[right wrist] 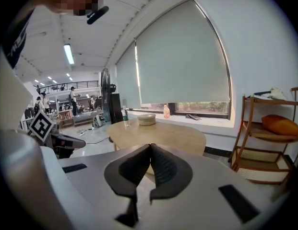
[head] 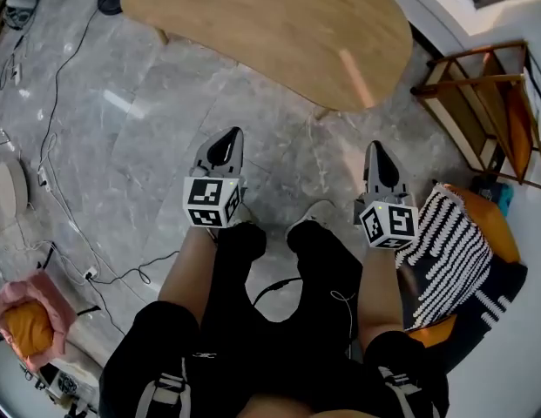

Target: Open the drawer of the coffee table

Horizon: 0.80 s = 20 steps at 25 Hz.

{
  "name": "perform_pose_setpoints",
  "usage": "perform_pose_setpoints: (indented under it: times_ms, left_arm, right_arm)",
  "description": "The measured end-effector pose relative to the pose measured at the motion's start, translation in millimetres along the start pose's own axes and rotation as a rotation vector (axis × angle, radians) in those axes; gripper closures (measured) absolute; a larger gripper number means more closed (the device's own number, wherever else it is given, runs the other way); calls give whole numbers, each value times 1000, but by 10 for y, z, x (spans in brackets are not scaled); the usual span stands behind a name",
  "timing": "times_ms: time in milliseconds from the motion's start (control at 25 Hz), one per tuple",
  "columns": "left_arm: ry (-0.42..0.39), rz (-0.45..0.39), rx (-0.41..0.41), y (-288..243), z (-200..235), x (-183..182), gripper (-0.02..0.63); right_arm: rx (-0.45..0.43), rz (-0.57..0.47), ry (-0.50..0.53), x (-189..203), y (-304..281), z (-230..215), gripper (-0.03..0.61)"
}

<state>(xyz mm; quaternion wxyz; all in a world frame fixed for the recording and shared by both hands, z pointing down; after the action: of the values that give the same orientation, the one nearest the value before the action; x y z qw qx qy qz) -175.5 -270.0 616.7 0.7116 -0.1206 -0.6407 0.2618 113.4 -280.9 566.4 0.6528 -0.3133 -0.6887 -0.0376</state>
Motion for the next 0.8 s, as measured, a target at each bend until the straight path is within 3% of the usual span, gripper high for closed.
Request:
perform_pose_setpoints:
  times_ms: [280, 400, 520, 800]
  left_arm:
    - [-10, -160, 66, -968, 242, 1056, 592]
    - [52, -239, 114, -1296, 273, 1358, 592]
    - [133, -295, 163, -1528, 302, 1477, 591]
    - [262, -269, 231, -1678, 412, 1535, 591]
  right_arm:
    - [-20, -75, 139, 1176, -452, -381, 563]
    - [-37, -126, 183, 1482, -571, -547, 563]
    - [-64, -170, 220, 1632, -656, -724, 563]
    - [-116, -162, 147, 1808, -827, -908, 563]
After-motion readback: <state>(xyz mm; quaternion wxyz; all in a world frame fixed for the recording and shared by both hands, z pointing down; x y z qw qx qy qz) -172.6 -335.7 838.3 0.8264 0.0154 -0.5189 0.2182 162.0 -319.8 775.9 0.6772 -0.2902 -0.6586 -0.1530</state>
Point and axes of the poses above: the fingertips, and each gripper's own axes: y backward along the fingers, z to its left, x out of its underside, the point moved 3 cm from there along y, backward along the fingers, and after that the axes turned 7 degrees about -x, right-handed, at the moved point
